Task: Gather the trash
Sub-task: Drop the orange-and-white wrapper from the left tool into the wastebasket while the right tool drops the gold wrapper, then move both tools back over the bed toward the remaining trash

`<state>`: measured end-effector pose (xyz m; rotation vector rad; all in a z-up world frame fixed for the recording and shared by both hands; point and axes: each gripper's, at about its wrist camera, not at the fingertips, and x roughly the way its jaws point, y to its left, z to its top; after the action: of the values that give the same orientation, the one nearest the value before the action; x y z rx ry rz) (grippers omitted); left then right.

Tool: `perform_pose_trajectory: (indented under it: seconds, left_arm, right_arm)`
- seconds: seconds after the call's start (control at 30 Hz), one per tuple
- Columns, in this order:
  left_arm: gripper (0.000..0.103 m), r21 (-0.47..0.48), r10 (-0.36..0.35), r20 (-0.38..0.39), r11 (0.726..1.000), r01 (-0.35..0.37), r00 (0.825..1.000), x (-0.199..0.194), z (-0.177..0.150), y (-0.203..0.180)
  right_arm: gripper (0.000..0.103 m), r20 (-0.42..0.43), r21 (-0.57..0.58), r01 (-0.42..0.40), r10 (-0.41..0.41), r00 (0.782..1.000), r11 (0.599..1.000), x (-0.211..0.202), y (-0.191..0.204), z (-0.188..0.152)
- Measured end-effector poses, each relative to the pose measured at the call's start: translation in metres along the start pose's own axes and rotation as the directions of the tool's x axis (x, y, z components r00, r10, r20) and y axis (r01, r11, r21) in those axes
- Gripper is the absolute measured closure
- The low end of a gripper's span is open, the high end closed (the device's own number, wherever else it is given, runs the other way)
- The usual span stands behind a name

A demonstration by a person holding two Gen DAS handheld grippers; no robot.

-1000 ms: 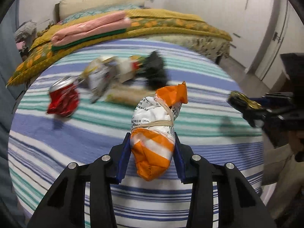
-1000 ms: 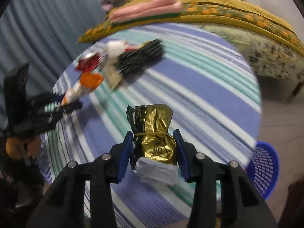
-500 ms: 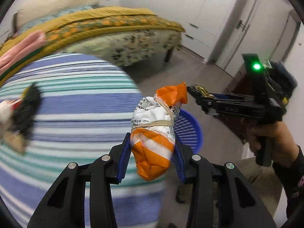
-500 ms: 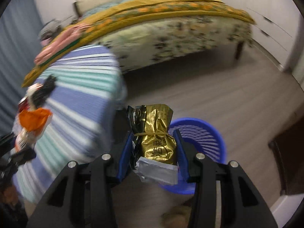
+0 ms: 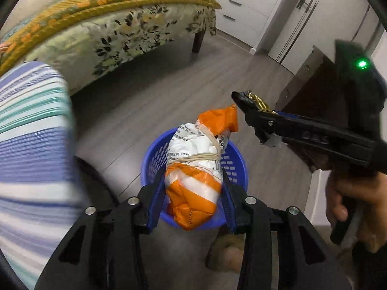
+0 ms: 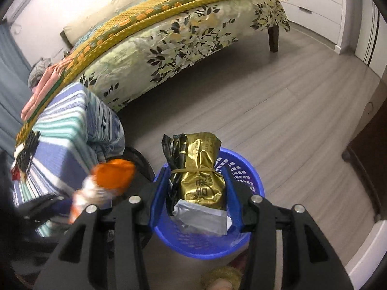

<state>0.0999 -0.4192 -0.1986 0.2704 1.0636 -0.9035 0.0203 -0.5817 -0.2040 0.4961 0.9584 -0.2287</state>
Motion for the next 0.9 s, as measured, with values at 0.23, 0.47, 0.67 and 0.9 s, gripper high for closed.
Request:
perform_pose_trajectory:
  seconds: [0.23,0.47,0.67,0.9]
  left_arm:
    - [0.027,-0.010,0.014,0.025,1.000,-0.014,1.000,0.007,0.001,-0.001]
    - [0.010,0.068,0.044,0.173,0.996,-0.056,0.984,-0.081,-0.032,0.002]
    - [0.008,-0.001,0.208,0.202,0.977,-0.212,0.957,-0.143,-0.095,0.059]
    - [0.008,-0.203,0.402,0.135,0.906,-0.372,0.906,-0.200,-0.172,0.169]
  right_arm:
    - [0.029,0.053,0.031,0.050,-0.051,0.997,0.998,-0.005,-0.012,0.012]
    - [0.013,0.132,-0.007,0.116,-0.115,0.985,0.993,-0.019,0.017,0.004]
    - [0.013,0.191,-0.186,0.119,-0.083,0.978,0.975,-0.024,0.087,-0.023]
    - [0.013,0.171,-0.399,0.042,0.030,0.985,0.916,-0.018,0.199,-0.079]
